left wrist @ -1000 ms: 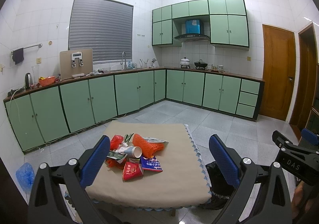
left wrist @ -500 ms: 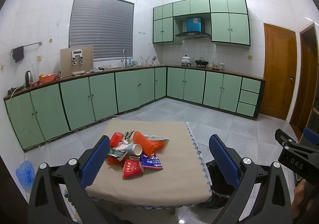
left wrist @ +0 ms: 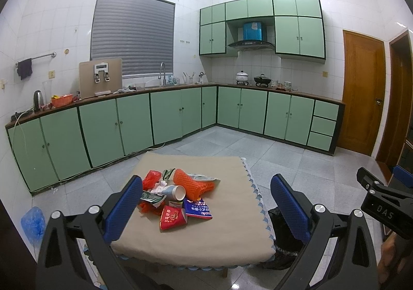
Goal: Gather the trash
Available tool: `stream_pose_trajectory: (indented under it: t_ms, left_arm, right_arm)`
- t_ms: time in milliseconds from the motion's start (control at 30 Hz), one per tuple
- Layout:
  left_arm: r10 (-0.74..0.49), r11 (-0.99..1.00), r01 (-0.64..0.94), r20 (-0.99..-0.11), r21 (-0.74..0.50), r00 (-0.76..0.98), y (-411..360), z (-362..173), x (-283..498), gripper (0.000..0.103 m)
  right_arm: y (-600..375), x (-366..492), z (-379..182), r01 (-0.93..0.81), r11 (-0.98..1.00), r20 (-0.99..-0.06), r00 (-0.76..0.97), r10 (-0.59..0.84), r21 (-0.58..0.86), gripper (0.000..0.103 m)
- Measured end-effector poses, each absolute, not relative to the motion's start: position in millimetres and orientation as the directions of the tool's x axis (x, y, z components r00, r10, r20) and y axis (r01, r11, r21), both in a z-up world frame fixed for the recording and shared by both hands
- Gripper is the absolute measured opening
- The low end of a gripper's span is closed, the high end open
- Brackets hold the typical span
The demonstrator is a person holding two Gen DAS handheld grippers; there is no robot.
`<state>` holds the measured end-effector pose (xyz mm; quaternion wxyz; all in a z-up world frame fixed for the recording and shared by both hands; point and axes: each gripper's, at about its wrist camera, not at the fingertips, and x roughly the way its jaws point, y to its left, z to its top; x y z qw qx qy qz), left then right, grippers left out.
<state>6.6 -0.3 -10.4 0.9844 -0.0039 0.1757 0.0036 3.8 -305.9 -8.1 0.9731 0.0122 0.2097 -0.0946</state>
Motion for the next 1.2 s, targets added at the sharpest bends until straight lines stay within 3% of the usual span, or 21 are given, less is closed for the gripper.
stream_pose_trajectory:
  t_ms: [700,933,1067,1200]
  left_arm:
    - [-0.004,1.0,-0.006,-0.395,-0.024,0.919,7,-23,22,0.097]
    - [0.025,0.998,-0.049,-0.506,-0.034,0.862,53,-79,50,0.097]
    - [0.096,0.991,-0.13,-0.494,-0.036,0.864,81,-108,60,0.097]
    - [0.056,0.983,-0.144,-0.551,-0.118,0.833,103,-139,87,0.097]
  right_arm:
    - [-302,23,-20,0.148,0.989,-0.447,0.883,-0.142,-0.022,0.098]
    - [-277,66,-60,0.021,1.0,-0.527,0.85,-0.028,-0.019,0.098]
    - [-255,93,-86,-0.068,0.998,-0.566,0.823,0.046,-0.017,0.098]
    - [-241,117,-102,-0.119,0.993,-0.58,0.81,0.089,-0.013,0.098]
